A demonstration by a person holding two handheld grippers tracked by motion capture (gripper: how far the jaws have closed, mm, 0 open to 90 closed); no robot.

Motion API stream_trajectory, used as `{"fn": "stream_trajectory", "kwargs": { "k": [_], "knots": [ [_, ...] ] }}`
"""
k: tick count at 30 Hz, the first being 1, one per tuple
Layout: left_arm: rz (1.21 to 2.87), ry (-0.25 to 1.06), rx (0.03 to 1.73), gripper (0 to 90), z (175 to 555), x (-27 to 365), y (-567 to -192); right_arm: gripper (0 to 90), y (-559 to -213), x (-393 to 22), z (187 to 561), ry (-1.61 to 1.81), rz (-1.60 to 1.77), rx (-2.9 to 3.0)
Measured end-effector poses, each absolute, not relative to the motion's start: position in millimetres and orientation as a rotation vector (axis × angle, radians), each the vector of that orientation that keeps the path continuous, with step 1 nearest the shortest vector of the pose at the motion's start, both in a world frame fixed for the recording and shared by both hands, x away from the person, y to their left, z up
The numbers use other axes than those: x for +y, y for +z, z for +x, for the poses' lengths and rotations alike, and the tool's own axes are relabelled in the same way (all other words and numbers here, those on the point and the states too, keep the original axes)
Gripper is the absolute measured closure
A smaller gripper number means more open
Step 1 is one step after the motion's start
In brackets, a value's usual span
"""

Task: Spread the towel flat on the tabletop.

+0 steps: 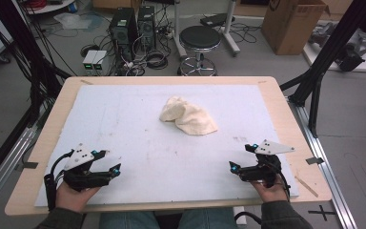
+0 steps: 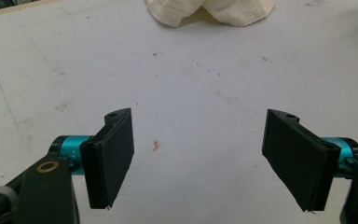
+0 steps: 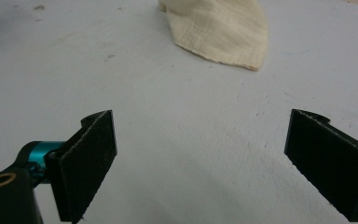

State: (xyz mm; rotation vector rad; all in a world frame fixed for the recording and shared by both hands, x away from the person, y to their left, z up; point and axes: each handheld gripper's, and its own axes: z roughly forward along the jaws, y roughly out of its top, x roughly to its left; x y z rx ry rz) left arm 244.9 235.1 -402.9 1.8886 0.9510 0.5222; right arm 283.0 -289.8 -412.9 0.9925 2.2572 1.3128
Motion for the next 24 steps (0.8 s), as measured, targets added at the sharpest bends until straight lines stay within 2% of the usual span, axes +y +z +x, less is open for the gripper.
{"fn": "stream_trajectory", "kwargs": {
  "k": [24],
  "knots": [
    [1.883,0.514,0.938,25.3,245.0,233.4,-402.5,8.2,-412.5,-290.3,280.5,1.308,0.992,2.248]
  ]
}}
